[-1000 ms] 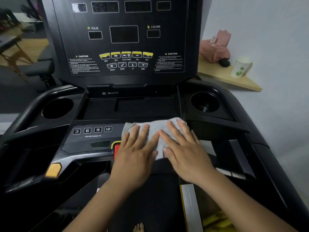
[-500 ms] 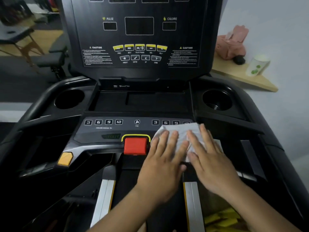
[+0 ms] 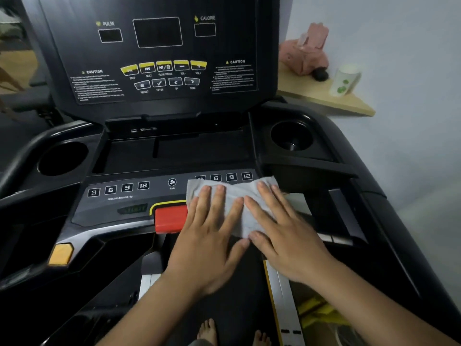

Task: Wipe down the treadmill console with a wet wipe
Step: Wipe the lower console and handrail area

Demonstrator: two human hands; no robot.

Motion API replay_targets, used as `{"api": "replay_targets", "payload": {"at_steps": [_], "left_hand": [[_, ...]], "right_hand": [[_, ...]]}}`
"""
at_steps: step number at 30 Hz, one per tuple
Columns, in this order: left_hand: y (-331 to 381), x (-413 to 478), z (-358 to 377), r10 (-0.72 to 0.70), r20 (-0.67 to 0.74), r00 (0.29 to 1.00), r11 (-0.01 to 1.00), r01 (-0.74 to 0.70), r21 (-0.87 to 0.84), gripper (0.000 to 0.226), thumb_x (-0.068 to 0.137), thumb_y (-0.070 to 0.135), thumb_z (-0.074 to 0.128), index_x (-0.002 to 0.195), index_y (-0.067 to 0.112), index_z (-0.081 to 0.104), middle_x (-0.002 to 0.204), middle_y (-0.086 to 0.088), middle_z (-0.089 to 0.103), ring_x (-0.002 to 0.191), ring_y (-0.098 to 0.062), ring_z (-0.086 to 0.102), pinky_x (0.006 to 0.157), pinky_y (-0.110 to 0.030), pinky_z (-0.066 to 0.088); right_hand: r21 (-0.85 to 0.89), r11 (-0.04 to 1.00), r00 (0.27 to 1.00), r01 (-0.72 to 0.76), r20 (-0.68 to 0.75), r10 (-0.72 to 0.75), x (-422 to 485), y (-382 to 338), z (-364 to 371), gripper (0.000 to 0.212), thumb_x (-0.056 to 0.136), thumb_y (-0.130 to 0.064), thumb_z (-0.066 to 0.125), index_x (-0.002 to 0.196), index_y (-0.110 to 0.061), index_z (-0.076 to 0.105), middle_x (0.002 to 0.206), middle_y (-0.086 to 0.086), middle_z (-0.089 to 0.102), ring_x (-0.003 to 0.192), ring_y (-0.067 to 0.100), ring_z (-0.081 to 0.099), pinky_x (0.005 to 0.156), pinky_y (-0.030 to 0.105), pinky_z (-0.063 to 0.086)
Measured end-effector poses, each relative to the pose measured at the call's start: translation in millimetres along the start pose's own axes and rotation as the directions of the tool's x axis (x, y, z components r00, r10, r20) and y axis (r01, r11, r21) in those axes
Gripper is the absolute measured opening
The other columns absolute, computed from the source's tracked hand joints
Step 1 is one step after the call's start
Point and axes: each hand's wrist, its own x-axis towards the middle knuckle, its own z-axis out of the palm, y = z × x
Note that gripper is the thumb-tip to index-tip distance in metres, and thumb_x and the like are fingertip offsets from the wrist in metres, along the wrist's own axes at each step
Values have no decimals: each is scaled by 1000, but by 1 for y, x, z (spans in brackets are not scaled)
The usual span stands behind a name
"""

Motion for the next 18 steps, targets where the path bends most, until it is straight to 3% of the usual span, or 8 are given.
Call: {"api": "replay_targets", "payload": {"at_steps": [2,3,5,7,10,14,16,18], "left_hand": [[-5,19,-15,-22,22,1000,995,24,-97,67,97,62,14,154,27,22,163,-14,12,151,-32,0,121,-45,11],[-10,28,-22,-51,38,998,988,56,-142,66,95,62,13,150,30,34,161,-11,23,149,-30,14,118,-42,24],[-22,38,-29,-113,30,993,977,116,-179,66,90,62,14,125,30,59,140,1,47,123,-24,52,87,-36,49],[-28,40,-31,-154,-76,985,984,145,-106,53,90,56,24,98,24,66,110,5,55,88,-23,63,60,-32,45],[-21,35,-28,-166,-207,964,985,172,11,18,87,32,56,88,17,67,92,0,62,82,-25,62,52,-31,44],[-2,33,-11,-121,-277,953,993,115,-38,18,81,14,73,97,11,65,108,-10,65,110,-32,60,78,-40,55],[-1,40,-4,-39,-289,957,995,10,-101,15,91,14,60,105,9,63,123,-14,60,124,-36,51,98,-47,47],[-3,52,-5,5,-238,971,987,-44,-157,33,95,20,40,119,9,59,133,-16,54,132,-39,43,108,-50,36]], "right_hand": [[-14,1000,999,-26,-36,26,15,-6,-10,60,96,-53,7,152,-39,-5,156,-10,-30,143,20,-29,119,42,-5],[2,999,997,-42,-69,42,22,-11,-17,59,96,-51,8,153,-36,8,161,-6,-19,146,24,-22,120,46,2],[77,995,977,-57,-199,71,32,-18,-26,50,99,-43,24,143,-27,43,161,2,16,149,27,5,113,44,27],[107,994,949,-27,-310,59,34,-22,-23,42,97,-34,35,125,-17,62,147,6,45,141,26,31,98,43,49],[-16,1000,958,-10,-287,5,28,-24,2,46,96,-29,32,132,-14,58,145,8,47,140,36,31,109,46,38],[109,994,940,-7,-338,44,10,-19,21,45,97,-23,33,136,-14,55,149,4,43,143,33,26,110,42,37],[186,982,924,0,-376,71,11,-17,18,44,98,-27,33,131,-15,59,146,3,48,142,32,32,105,39,42],[268,963,925,7,-367,95,26,-16,10,44,98,-30,33,129,-16,61,147,3,47,140,31,34,102,42,45]]}}
